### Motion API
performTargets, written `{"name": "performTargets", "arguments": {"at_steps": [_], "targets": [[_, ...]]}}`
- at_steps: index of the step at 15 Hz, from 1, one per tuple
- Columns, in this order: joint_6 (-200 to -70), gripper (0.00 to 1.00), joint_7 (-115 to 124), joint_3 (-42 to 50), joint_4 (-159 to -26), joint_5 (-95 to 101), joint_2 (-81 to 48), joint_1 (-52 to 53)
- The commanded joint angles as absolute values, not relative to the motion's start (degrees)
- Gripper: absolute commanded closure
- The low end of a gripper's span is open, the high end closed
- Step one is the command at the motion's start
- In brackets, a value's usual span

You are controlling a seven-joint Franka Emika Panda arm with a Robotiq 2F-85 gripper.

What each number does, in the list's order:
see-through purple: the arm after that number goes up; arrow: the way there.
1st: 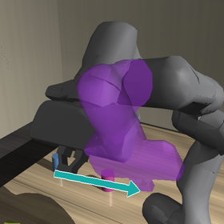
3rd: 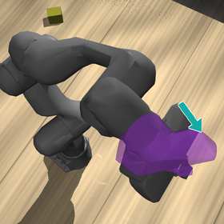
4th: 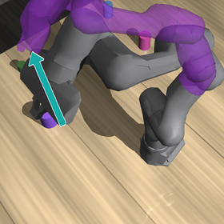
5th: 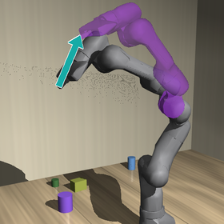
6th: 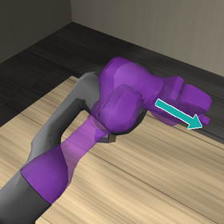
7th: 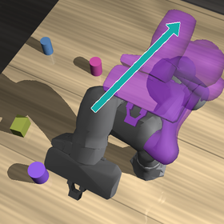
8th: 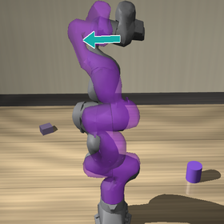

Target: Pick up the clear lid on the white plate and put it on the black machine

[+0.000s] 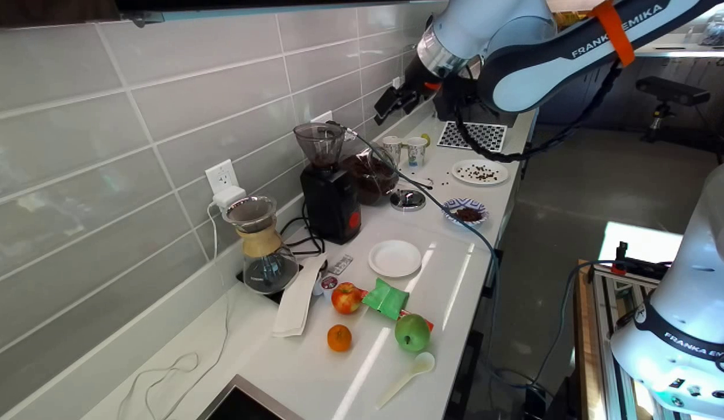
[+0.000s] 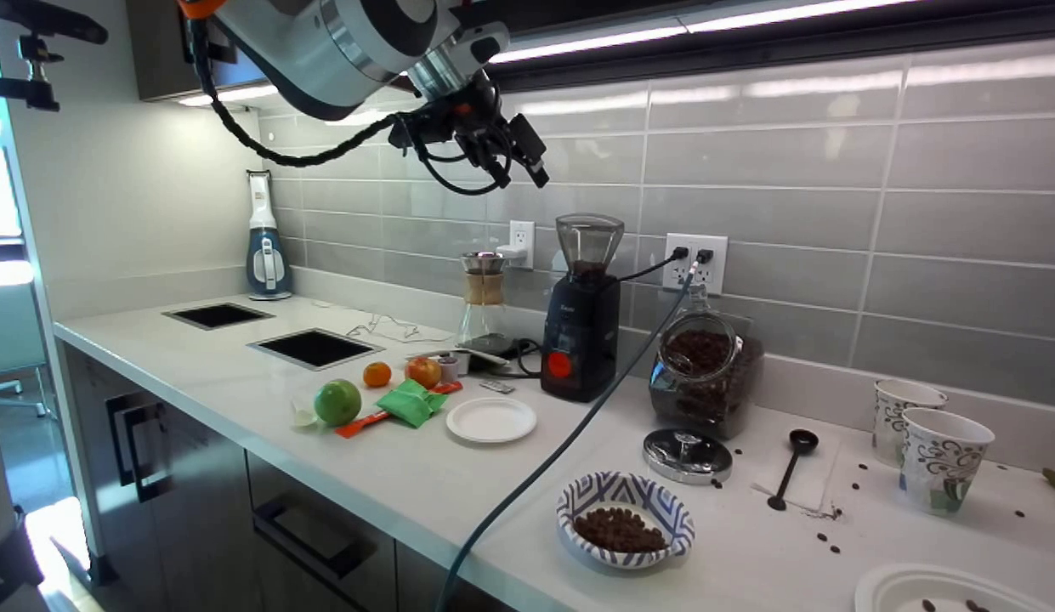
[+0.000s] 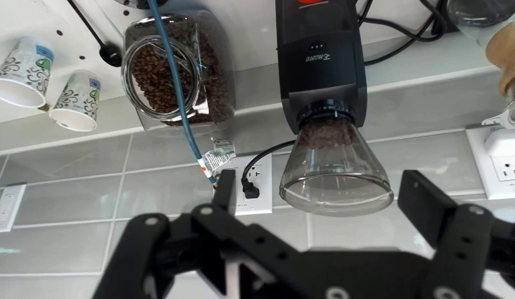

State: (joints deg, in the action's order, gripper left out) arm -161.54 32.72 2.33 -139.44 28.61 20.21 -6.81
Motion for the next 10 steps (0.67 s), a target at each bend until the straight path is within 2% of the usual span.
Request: {"name": "performTargets", "arguments": {"at_steps": [1, 10], "targets": [[-157.00, 0.00, 37.75, -1.08, -142.72, 31.49, 25.53, -9.49], [-155.96, 0.00, 36.24, -10.76, -146.05, 27.87, 30.86, -17.05]]}}
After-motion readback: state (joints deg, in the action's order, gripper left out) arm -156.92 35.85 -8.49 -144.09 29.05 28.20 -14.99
